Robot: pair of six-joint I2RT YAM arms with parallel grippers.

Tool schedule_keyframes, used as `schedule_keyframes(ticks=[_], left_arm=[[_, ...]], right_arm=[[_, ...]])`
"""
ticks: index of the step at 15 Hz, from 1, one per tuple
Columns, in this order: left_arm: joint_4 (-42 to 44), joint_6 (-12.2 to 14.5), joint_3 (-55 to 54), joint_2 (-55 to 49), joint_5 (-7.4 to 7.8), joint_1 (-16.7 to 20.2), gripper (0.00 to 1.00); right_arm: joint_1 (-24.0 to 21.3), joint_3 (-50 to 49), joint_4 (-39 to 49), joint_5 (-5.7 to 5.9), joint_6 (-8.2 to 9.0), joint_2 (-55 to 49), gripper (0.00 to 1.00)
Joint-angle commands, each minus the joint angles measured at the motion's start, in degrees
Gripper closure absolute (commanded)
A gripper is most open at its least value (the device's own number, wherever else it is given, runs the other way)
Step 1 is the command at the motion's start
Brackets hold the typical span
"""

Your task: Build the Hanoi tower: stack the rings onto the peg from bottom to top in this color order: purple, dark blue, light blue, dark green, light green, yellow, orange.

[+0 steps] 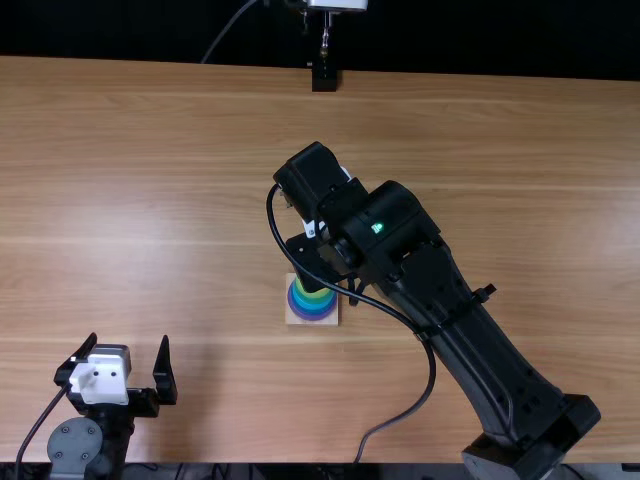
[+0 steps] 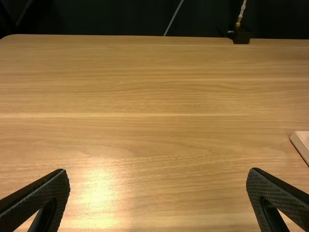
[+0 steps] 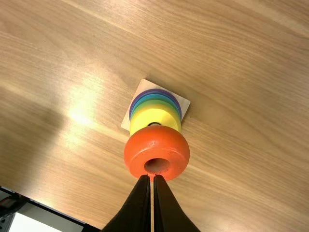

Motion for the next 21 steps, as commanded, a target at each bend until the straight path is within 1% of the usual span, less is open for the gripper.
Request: schedule_keyframes(ticks=[1,8,11,16,18,19,20,21], left_arm=[[-4.55,0.10,-6.00,-0.67,-0.49,0.24,0.00],[-4.55,0.21,-6.00,-0.67,-0.49,0.24,0.00],[-4.55,0.10,-6.00,-0.67,-0.49,0.24,0.00],[-4.55,0.21,-6.00,-0.67,-0.49,0.24,0.00],[-4.55,0.10,-6.00,-0.67,-0.49,0.24,0.00],[-4.55,0.10,-6.00,-0.67,-0.49,0.24,0.00],[-4.55,0.21,-6.00,-0.67,-0.49,0.24,0.00],[-4.55,0.10,-6.00,-0.67,-0.49,0.24,0.00]], right_arm=[[0.18,-0.57,0.03,0.68,-0.17,-0.06,1.00],[0.44,-0.75,0.35,0.68,-0.28,0.64,1.00],[0.53,-0.40,0.56,0.68,-0.28,3.63,1.00],[0.61,-0.75,0.66,0.68,-0.28,4.33,1.00],[0.53,0.57,0.77,0.68,0.15,4.33,1.00],[0.53,1.71,1.30,0.57,0.67,4.24,0.78],[0.53,3.12,1.51,0.57,0.57,4.16,0.47],[0.44,3.38,1.30,0.57,0.36,3.81,0.33]])
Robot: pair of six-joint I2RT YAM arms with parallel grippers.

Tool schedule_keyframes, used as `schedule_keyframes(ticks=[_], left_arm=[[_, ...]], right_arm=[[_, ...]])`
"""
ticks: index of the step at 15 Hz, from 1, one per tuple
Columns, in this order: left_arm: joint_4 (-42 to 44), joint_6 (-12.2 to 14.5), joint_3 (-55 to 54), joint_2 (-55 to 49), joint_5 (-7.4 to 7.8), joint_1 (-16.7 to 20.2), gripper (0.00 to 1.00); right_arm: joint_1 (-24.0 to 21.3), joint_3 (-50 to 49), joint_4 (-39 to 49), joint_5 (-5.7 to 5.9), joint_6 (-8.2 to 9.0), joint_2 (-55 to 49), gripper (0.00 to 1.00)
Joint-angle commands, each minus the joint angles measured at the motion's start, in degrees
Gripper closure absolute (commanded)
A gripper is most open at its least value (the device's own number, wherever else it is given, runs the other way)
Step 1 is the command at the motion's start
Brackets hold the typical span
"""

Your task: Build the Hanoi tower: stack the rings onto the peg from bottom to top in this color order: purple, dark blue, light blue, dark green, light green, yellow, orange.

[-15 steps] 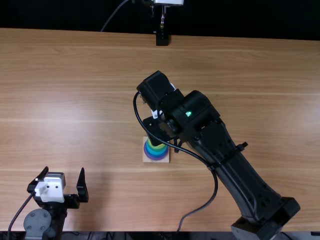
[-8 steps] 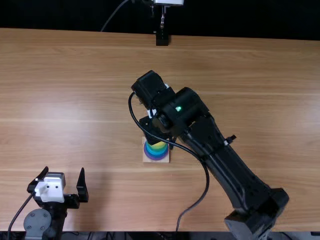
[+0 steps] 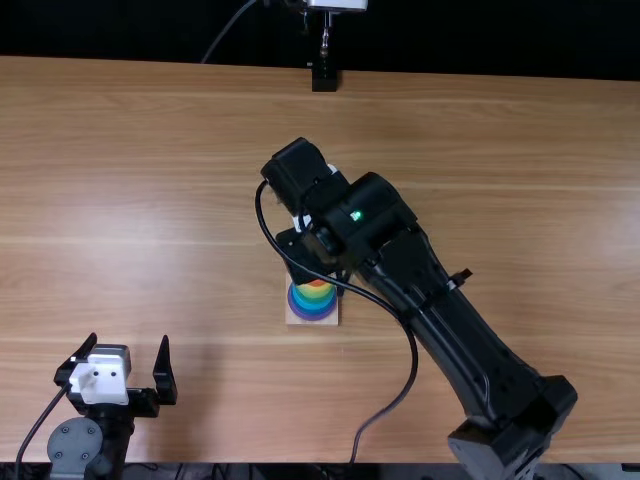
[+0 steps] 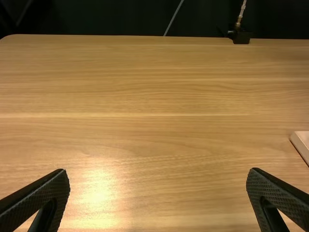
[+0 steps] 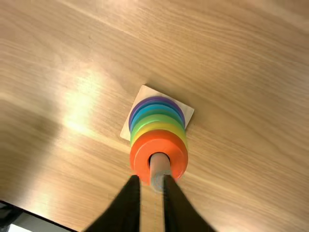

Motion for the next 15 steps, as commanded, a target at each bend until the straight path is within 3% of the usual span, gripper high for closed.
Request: schedule_keyframes(ticks=[1,4,6,8,13,15], left_arm=[[-4.55,0.21,-6.00,-0.67,-0.47,0.24,0.00],[-4.55,0.10,-6.00,-0.67,-0.47,0.24,0.00],[-4.55,0.10,-6.00,-0.67,-0.47,0.24,0.00],[-4.55,0.21,-6.00,-0.67,-0.47,0.24,0.00],[-4.55,0.21,-6.00,-0.67,-0.47,0.24,0.00],[-4.55,0.21,-6.00,-0.67,-0.47,0.24,0.00]], right_arm=[[0.26,1.72,0.07,0.57,0.26,-0.50,0.25],[-0.18,1.37,0.28,0.57,-0.16,-2.35,0.00],[-1.41,-0.65,0.49,0.57,-0.37,-7.44,0.00],[-5.36,-8.39,4.29,0.36,-0.26,-13.33,0.00],[-16.79,-39.41,37.40,0.57,0.16,-34.34,0.00],[-25.40,-51.80,52.70,0.36,0.16,-43.66,0.00]])
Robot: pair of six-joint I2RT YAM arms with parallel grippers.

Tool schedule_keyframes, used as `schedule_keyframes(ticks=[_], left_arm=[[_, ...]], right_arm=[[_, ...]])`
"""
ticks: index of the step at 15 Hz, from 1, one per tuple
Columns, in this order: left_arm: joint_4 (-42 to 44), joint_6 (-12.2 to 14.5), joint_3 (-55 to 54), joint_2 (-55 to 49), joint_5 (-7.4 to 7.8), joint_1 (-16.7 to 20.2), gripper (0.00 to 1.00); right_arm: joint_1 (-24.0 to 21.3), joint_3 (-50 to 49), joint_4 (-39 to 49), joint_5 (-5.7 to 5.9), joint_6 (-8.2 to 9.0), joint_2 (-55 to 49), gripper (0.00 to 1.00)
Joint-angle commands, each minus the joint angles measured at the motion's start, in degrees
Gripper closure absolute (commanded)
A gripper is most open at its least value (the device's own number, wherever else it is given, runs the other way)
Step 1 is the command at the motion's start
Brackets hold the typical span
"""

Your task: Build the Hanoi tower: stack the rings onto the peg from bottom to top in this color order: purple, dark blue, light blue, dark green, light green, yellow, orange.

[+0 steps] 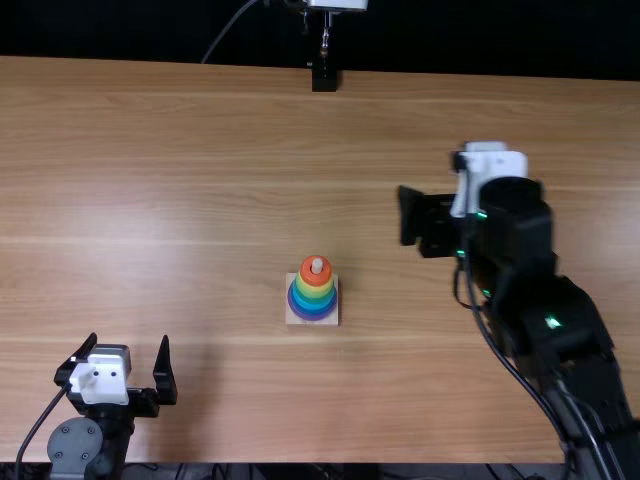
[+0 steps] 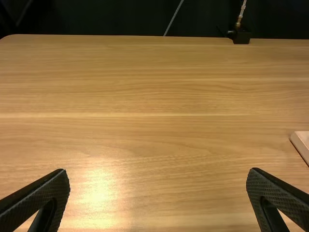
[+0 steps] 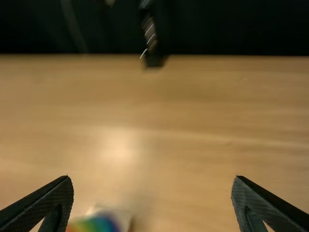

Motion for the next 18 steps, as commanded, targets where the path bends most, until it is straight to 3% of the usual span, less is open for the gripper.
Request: schedule_keyframes(ticks=[1,3,6,7,8,9,10,11,14,15,16,18], left_arm=[[-4.55,0.06,-6.00,-0.67,-0.49,0.24,0.00],[-4.55,0.17,-6.00,-0.67,-0.49,0.24,0.00],[-4.55,0.06,-6.00,-0.67,-0.49,0.24,0.00],[-4.55,0.06,-6.00,-0.67,-0.49,0.24,0.00],[-4.55,0.17,-6.00,-0.67,-0.49,0.24,0.00],[-4.55,0.17,-6.00,-0.67,-0.49,0.24,0.00],[-4.55,0.06,-6.00,-0.67,-0.49,0.24,0.00],[-4.55,0.17,-6.00,-0.67,-0.49,0.24,0.00],[-4.55,0.06,-6.00,-0.67,-0.49,0.24,0.00],[-4.55,0.06,-6.00,-0.67,-0.49,0.24,0.00],[-4.55,0.17,-6.00,-0.67,-0.49,0.24,0.00],[-4.55,0.17,-6.00,-0.67,-0.49,0.24,0.00]], right_arm=[[-5.77,-7.22,4.98,0.20,0.40,-7.40,0.00],[-9.99,-16.28,13.52,0.09,-0.34,-15.31,0.00],[-15.26,-25.94,16.37,-0.12,-0.44,-26.12,0.00],[-15.53,-29.11,16.37,-1.07,-0.55,-30.25,0.00],[-15.62,-32.62,16.26,-4.13,-0.97,-34.12,0.00],[-15.79,-35.52,16.16,-7.40,-2.98,-37.98,0.00],[-16.67,-38.16,15.84,-8.35,-5.82,-41.32,0.00],[-17.73,-40.71,15.84,-8.45,-7.83,-43.70,0.00],[-18.25,-47.04,15.10,-8.66,-8.46,-51.52,0.00],[-18.25,-48.97,14.05,-10.14,-8.56,-54.07,0.00],[-18.34,-50.03,12.68,-12.46,-8.56,-56.44,0.00],[-18.34,-52.93,10.36,-12.78,-8.56,-60.40,0.00]])
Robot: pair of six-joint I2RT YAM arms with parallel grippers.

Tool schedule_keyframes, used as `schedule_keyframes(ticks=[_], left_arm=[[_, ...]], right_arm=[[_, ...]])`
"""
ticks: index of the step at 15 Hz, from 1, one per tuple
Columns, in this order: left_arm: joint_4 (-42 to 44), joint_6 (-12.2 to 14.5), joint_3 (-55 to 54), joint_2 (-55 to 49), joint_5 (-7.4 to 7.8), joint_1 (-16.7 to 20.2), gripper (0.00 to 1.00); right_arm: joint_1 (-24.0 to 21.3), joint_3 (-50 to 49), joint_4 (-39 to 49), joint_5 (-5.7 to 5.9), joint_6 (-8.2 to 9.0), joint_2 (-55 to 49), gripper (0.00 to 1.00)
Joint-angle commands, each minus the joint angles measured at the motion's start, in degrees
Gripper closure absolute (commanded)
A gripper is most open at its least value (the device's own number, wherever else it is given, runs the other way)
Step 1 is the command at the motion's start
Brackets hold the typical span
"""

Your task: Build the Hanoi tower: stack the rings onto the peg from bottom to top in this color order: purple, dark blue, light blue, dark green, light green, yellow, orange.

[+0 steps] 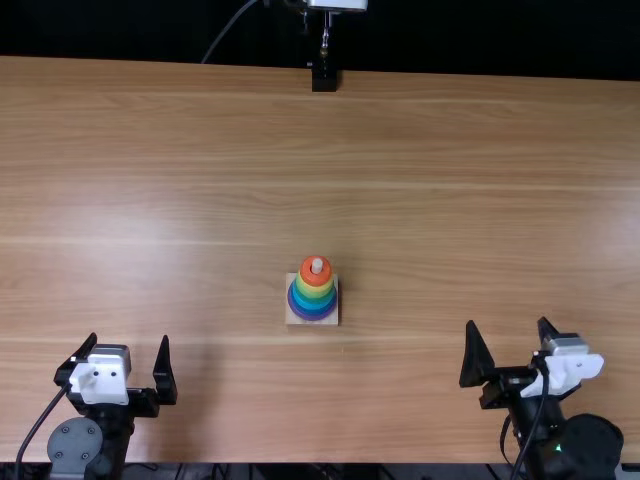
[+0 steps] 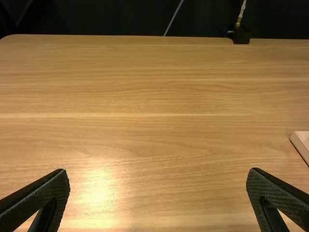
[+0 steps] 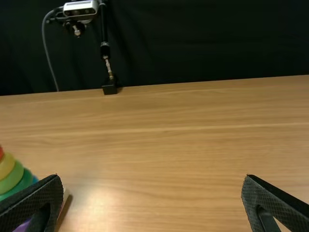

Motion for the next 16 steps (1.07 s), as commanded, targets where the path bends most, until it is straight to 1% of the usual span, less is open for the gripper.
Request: schedule_keyframes(ticks=[1,2,4,5,6,7,8,9,12,16], left_arm=[[-4.55,0.10,-6.00,-0.67,-0.47,0.22,0.00],[-4.55,0.21,-6.00,-0.67,-0.47,0.22,0.00],[-4.55,0.10,-6.00,-0.67,-0.47,0.22,0.00],[-4.55,0.10,-6.00,-0.67,-0.47,0.22,0.00],[-4.55,0.21,-6.00,-0.67,-0.47,0.22,0.00],[-4.55,0.21,-6.00,-0.67,-0.47,0.22,0.00],[-4.55,0.21,-6.00,-0.67,-0.47,0.22,0.00],[-4.55,0.10,-6.00,-0.67,-0.47,0.22,0.00],[-4.55,0.21,-6.00,-0.67,-0.47,0.22,0.00],[-4.55,0.21,-6.00,-0.67,-0.47,0.22,0.00]], right_arm=[[-0.59,-3.54,-0.88,-1.70,-0.86,-3.91,0.00],[-0.59,-4.24,-0.88,-1.91,-1.28,-7.34,0.00],[-0.59,-4.60,-0.77,-1.91,-1.28,-10.68,0.00],[-0.51,-4.60,-0.77,-1.80,-0.86,-10.50,0.00],[-0.51,-4.60,-0.67,-1.27,-0.43,-10.59,0.00],[-0.59,-4.68,-0.56,-0.22,-0.22,-10.77,0.00],[-0.77,-5.30,-0.14,1.47,-0.12,-10.86,0.00],[-0.94,-6.97,0.28,2.63,-0.12,-11.03,0.00],[-1.21,-11.45,0.18,2.63,-0.22,-13.93,0.00],[-1.56,-14.97,0.18,2.73,-0.33,-14.28,0.00]])
